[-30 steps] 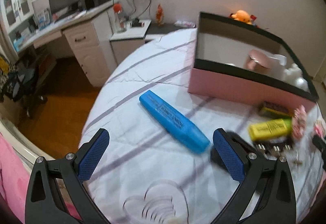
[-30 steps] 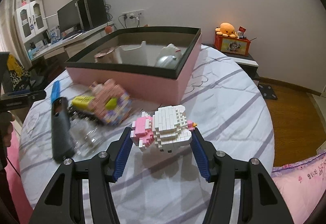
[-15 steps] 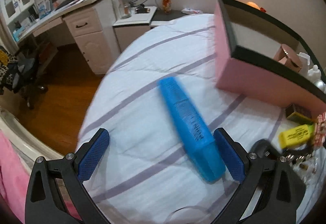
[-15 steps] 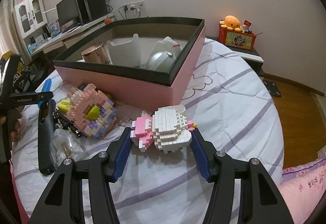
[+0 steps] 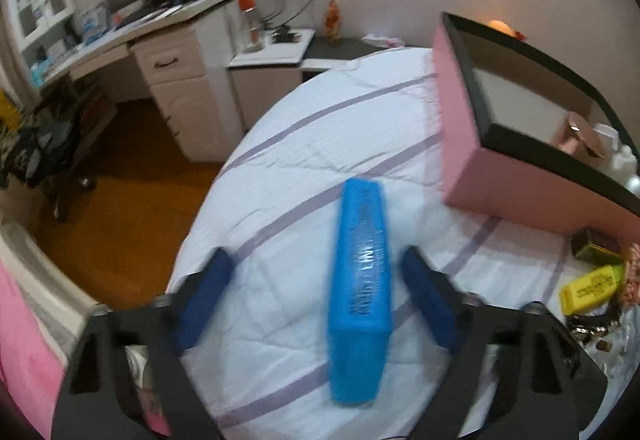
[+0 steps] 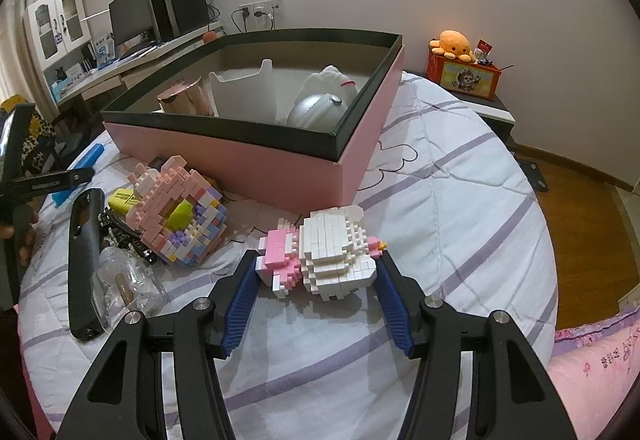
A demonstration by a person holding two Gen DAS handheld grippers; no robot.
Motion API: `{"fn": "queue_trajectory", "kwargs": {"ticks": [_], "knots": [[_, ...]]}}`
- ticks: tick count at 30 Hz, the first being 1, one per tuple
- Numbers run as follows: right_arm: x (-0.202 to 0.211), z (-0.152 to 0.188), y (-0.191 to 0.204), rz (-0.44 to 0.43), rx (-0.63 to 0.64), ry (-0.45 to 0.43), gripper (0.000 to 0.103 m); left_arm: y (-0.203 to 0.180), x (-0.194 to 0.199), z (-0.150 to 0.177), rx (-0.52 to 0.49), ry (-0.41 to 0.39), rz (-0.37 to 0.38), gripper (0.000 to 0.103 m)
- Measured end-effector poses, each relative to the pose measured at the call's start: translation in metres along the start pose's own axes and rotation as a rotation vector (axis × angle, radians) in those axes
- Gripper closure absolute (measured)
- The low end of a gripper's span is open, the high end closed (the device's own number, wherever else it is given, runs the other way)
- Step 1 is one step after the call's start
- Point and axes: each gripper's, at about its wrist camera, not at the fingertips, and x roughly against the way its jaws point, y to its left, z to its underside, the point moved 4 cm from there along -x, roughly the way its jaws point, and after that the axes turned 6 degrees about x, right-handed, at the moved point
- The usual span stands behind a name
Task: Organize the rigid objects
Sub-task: 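Grasp the pink-white block toy with the right gripper while the left grasps the blue highlighter, then lift and carry the highlighter with the left gripper while the right carries the block toy over the box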
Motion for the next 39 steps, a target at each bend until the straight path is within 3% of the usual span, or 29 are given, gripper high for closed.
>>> {"fn": "queue_trajectory", "kwargs": {"ticks": [2, 5, 16, 27, 39], "knots": [[-0.001, 0.000, 0.000, 0.000, -0.001, 0.002, 0.045, -0.006, 0.001, -0.001, -0.031, -0.008, 0.026, 0.056], [-0.001, 0.000, 0.001, 0.007, 0.003, 0.006, 0.045, -0.009, 0.005, -0.003, -0.049, -0.015, 0.057, 0.077], [-0.001, -0.001, 0.000, 0.014, 0.012, 0.001, 0.045, -0.008, 0.028, 0.006, -0.051, -0.024, 0.150, 0.077], [0.023, 0.005, 0.013, 0.011, 0.004, -0.048, 0.046, -0.015, 0.080, 0.016, -0.080, -0.087, 0.257, 0.077], [0.077, -0.006, 0.030, 0.002, 0.016, -0.176, 0.046, -0.046, 0.137, 0.018, -0.134, -0.184, 0.324, 0.077]]}}
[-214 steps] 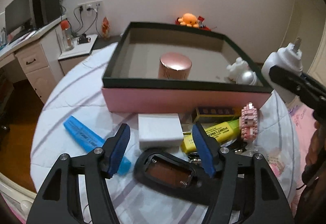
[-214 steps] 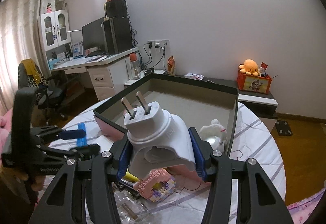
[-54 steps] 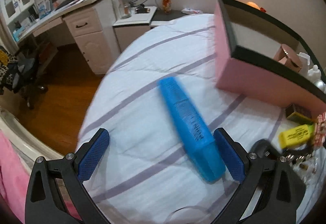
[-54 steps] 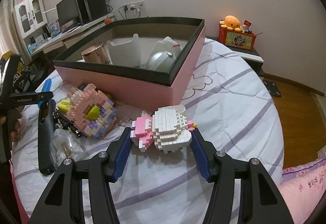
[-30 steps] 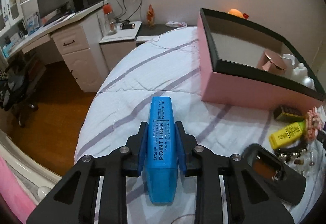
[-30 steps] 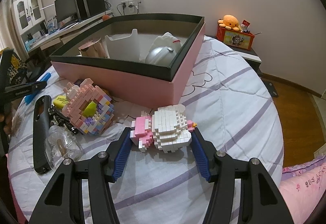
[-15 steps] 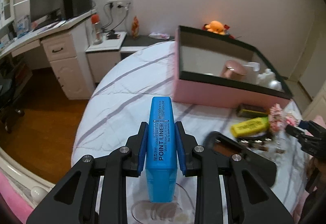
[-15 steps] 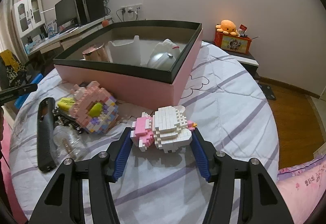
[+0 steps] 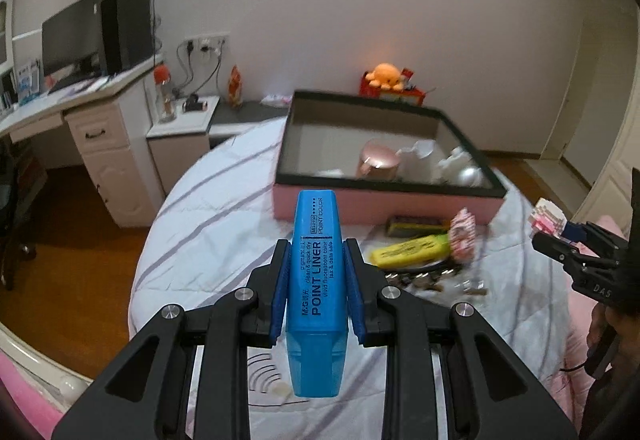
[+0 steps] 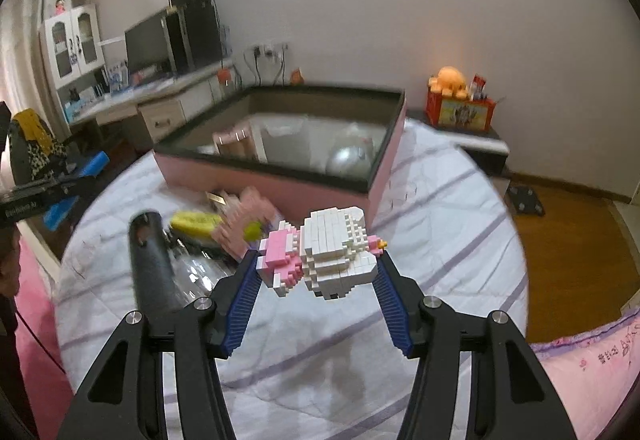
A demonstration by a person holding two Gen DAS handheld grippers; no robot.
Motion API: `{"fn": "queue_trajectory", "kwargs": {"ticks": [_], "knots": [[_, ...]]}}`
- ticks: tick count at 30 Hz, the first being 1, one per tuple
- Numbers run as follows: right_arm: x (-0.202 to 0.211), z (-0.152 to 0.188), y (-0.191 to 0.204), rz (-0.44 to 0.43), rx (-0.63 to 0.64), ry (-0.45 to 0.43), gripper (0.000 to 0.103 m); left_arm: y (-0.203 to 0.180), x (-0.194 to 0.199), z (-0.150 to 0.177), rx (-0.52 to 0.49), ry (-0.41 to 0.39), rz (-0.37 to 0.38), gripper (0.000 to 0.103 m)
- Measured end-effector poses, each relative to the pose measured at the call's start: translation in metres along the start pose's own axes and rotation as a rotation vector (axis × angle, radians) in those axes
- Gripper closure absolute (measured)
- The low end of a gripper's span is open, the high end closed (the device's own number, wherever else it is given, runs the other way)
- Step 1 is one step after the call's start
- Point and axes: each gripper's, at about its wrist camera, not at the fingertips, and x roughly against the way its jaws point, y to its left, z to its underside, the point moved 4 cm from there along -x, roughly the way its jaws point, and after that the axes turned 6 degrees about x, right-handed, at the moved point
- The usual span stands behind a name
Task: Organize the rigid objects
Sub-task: 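Lift and carry the highlighter with the left gripper while the right carries the block toy over the box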
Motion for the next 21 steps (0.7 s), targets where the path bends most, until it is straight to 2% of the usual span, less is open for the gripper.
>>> {"fn": "queue_trajectory", "kwargs": {"ticks": [6, 12, 18, 21], "knots": [[0.028, -0.025, 0.016, -0.021, 0.043, -0.083, 0.046, -0.025, 0.028, -0.013, -0.047, -0.083, 0.003, 0.077], [0.049, -0.047, 0.029, -0.027, 0.068, -0.179, 0.046, -0.031, 0.058, -0.034, 0.010, -0.239, -0.028, 0.077], [0.058, -0.069, 0.035, -0.018, 0.092, -0.264, 0.046, -0.043, 0.062, -0.051, 0.004, -0.307, -0.034, 0.077], [0.055, -0.077, 0.036, -0.018, 0.100, -0.283, 0.046, -0.051, 0.053, -0.060, -0.023, -0.305, -0.026, 0.077]]}}
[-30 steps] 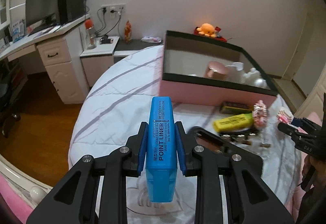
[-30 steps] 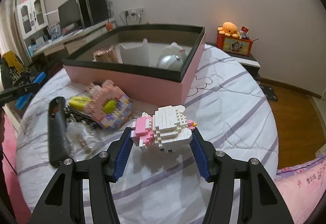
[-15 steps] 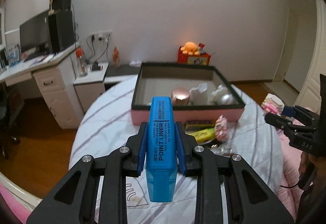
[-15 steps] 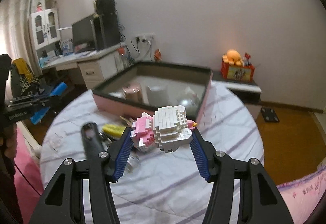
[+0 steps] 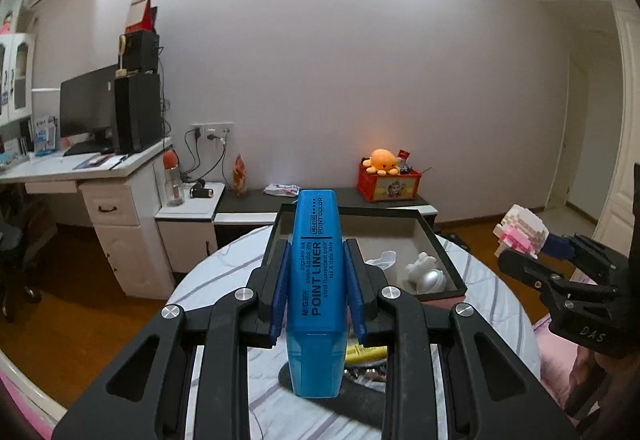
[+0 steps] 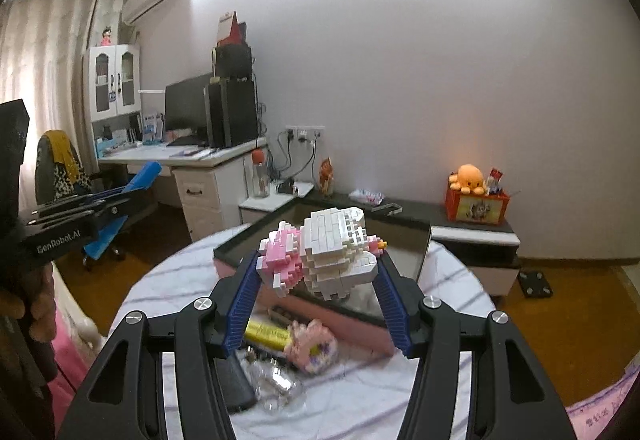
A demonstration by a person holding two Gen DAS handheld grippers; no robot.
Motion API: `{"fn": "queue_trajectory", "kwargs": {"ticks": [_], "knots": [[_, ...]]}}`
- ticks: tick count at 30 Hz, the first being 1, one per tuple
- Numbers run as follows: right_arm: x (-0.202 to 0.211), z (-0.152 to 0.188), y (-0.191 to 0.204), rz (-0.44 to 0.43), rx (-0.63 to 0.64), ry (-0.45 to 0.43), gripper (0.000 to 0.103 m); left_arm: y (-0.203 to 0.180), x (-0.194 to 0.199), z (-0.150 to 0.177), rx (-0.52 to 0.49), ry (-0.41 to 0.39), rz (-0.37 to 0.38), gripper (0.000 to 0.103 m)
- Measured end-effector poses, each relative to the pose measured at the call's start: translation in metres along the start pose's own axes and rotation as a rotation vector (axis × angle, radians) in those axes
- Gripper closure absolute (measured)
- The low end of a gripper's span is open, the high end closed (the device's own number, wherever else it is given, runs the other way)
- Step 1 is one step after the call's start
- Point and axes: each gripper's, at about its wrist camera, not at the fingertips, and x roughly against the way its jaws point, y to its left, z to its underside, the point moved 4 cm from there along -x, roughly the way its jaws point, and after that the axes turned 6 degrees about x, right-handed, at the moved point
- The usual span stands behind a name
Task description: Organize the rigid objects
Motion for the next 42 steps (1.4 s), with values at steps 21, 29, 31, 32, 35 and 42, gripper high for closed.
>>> {"fn": "queue_trajectory", "kwargs": {"ticks": [21, 29, 31, 32, 35, 42], "knots": [[-0.115, 0.015, -0.039, -0.021, -0.020, 0.140, 0.045, -0.024, -0.158, 0.010, -0.082, 0.209, 0.059, 0.076], [-0.152, 0.039, -0.052, -0.039, -0.052, 0.226, 0.045, -0.016, -0.186, 0.032, -0.077, 0.275, 0.046, 0.076], [-0.154, 0.042, -0.053, -0.047, -0.060, 0.236, 0.045, -0.014, -0.185, 0.033, -0.080, 0.275, 0.036, 0.076], [-0.155, 0.044, -0.052, -0.050, -0.063, 0.240, 0.045, -0.013, -0.184, 0.032, -0.076, 0.276, 0.037, 0.072], [-0.154, 0.044, -0.051, -0.059, -0.063, 0.245, 0.045, -0.009, -0.174, 0.031, -0.057, 0.265, 0.032, 0.043], [-0.138, 0.038, -0.051, -0.031, -0.088, 0.206, 0.025, 0.008, -0.149, 0.028, -0.018, 0.234, 0.000, 0.027]]}}
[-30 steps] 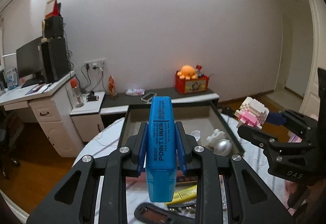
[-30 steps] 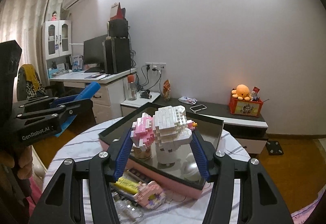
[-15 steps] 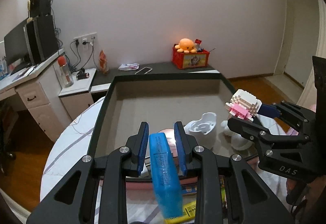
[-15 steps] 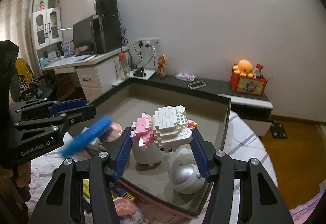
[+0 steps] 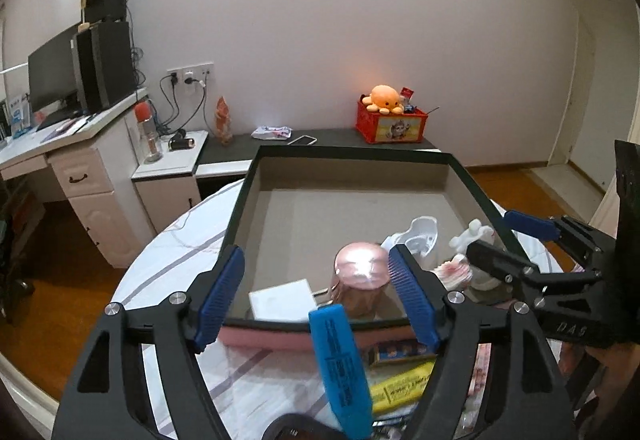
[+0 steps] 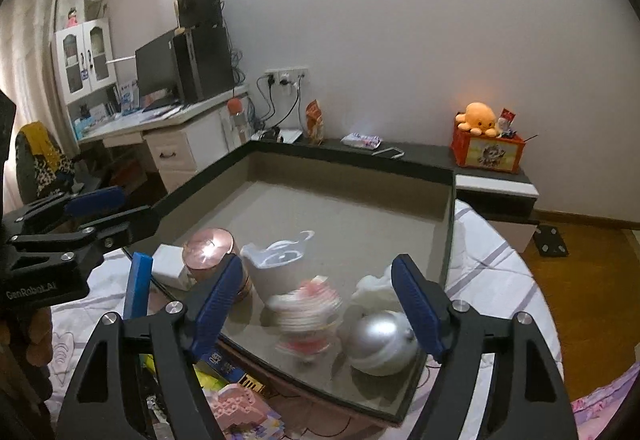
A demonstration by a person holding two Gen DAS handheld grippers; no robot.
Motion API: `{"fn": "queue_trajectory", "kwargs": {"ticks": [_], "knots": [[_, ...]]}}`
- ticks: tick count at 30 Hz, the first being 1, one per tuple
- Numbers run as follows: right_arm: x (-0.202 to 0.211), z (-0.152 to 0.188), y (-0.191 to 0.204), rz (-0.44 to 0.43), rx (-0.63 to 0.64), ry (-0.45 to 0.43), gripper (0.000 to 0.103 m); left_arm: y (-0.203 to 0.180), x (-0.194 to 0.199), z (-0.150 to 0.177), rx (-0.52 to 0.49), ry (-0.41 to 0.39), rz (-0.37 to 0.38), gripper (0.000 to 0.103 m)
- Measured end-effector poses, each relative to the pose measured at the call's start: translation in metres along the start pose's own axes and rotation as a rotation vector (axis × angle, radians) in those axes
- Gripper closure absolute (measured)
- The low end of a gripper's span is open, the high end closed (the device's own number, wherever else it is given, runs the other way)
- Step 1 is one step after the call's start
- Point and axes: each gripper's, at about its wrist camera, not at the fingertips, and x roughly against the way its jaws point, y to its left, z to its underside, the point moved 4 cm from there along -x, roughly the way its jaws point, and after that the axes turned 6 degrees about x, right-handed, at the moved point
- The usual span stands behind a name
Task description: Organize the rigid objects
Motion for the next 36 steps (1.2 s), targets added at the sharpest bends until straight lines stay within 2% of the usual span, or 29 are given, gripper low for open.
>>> {"fn": "queue_trajectory", "kwargs": {"ticks": [7, 9, 13, 19, 25, 28, 36], "knots": [[0.007, 0.007, 0.006, -0.009, -0.011, 0.007, 0.025, 0.011, 0.005, 0.034, 0.028, 0.070, -0.007, 0.026], [0.008, 0.007, 0.007, -0.006, -0.011, 0.008, 0.025, 0.013, 0.000, 0.047, 0.055, 0.119, 0.006, 0.026], [0.010, 0.010, 0.008, -0.009, -0.016, 0.011, 0.025, 0.008, -0.021, 0.069, 0.046, 0.230, 0.000, 0.039], [0.014, 0.014, 0.005, -0.007, -0.013, 0.021, 0.025, 0.021, -0.006, 0.069, 0.083, 0.189, -0.008, 0.032], [0.020, 0.018, 0.007, -0.011, -0.012, 0.019, 0.025, 0.035, -0.010, 0.083, 0.097, 0.235, -0.040, 0.027], [0.025, 0.020, 0.010, -0.006, -0.005, 0.024, 0.025, 0.039, -0.009, 0.086, 0.120, 0.233, -0.027, 0.024], [0.045, 0.035, 0.028, -0.015, -0.004, 0.034, 0.024, 0.039, -0.002, 0.082, 0.116, 0.224, -0.052, 0.022]]}}
